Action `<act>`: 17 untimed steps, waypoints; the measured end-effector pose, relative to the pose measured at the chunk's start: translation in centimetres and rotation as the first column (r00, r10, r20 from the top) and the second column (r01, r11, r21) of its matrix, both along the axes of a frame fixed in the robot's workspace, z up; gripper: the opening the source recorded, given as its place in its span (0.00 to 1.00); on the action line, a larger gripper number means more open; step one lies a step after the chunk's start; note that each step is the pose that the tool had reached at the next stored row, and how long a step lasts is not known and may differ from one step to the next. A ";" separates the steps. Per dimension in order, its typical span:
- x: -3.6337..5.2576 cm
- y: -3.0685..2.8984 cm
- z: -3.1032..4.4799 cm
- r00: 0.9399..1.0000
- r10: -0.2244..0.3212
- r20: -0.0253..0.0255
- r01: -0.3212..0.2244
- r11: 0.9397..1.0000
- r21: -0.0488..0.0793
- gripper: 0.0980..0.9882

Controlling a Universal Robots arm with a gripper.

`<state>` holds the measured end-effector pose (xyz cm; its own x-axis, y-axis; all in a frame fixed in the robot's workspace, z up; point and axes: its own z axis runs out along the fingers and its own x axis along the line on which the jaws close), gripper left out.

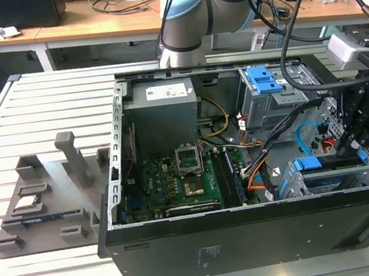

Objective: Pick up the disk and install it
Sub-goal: 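Insert the first disk wire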

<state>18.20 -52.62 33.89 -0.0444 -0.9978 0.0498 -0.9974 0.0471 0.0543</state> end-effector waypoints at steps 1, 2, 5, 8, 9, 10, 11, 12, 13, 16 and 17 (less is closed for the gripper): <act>0.00 0.00 0.02 1.000 0.000 0.000 0.000 1.000 -0.001 0.08; 0.00 0.00 0.02 1.000 0.000 0.000 0.000 1.000 -0.001 0.08; -0.02 -0.01 -0.26 1.000 0.000 0.000 0.000 1.000 -0.001 0.08; -0.04 -0.01 -0.42 1.000 0.000 0.000 0.000 1.000 -0.001 0.08; -0.04 -0.01 -0.44 1.000 0.000 0.000 0.000 1.000 0.000 0.09; -0.05 -0.01 -0.49 1.000 0.000 0.000 0.000 1.000 0.001 0.09; -0.05 -0.01 -0.47 1.000 0.000 0.000 0.000 1.000 0.000 0.09; -0.05 -0.02 -0.41 1.000 0.000 0.000 0.000 1.000 -0.001 0.16; -0.04 -0.02 -0.24 1.000 0.000 0.000 0.000 1.000 -0.001 0.16; -0.05 0.16 1.49 1.000 0.000 0.002 0.000 1.000 -0.011 0.16; -0.06 0.30 1.97 1.000 0.000 0.002 0.000 1.000 -0.016 0.16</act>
